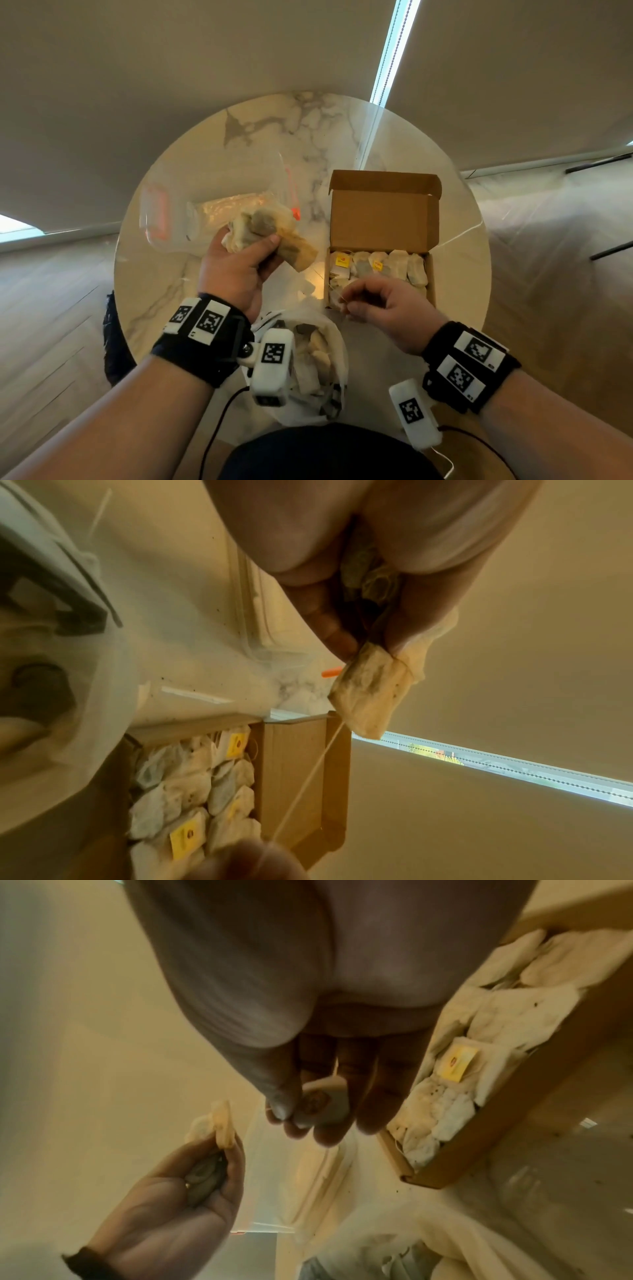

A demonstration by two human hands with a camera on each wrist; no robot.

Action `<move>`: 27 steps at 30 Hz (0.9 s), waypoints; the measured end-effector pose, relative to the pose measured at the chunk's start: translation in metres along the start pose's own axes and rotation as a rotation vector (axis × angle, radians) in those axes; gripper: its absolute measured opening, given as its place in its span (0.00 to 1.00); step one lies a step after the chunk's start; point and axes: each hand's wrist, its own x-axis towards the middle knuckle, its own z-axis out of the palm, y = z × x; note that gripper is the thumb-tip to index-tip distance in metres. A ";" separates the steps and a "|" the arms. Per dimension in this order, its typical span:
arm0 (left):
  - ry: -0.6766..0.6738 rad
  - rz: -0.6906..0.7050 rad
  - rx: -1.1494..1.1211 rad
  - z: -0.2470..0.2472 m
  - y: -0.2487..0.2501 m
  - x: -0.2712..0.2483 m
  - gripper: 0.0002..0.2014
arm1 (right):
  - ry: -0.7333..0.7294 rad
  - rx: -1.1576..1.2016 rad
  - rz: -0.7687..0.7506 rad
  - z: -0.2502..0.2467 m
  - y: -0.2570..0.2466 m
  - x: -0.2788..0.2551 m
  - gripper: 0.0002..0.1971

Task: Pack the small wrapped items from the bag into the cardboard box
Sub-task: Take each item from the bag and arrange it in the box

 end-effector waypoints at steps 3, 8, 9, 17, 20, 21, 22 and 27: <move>0.043 0.003 0.046 -0.006 -0.006 0.002 0.17 | -0.015 0.016 0.007 -0.009 0.001 -0.002 0.08; 0.053 0.031 0.199 -0.003 -0.024 0.000 0.20 | -0.018 0.118 0.007 -0.019 -0.016 -0.001 0.13; 0.057 0.029 0.212 -0.001 -0.028 -0.001 0.20 | -0.018 0.168 0.002 -0.020 -0.020 0.001 0.15; -0.044 -0.049 0.177 0.024 -0.047 -0.016 0.20 | 0.203 0.026 -0.088 -0.020 -0.026 0.024 0.06; -0.082 -0.077 0.158 0.031 -0.049 -0.018 0.22 | 0.179 -0.028 -0.098 -0.016 -0.018 0.032 0.07; -0.087 -0.083 0.150 0.031 -0.049 -0.017 0.22 | 0.166 0.011 -0.077 -0.014 -0.016 0.033 0.07; -0.084 -0.085 0.137 0.031 -0.049 -0.016 0.22 | 0.166 0.044 -0.071 -0.012 -0.015 0.033 0.07; 0.007 -0.087 0.059 0.014 -0.042 -0.004 0.17 | 0.193 0.162 -0.043 -0.010 0.003 0.033 0.13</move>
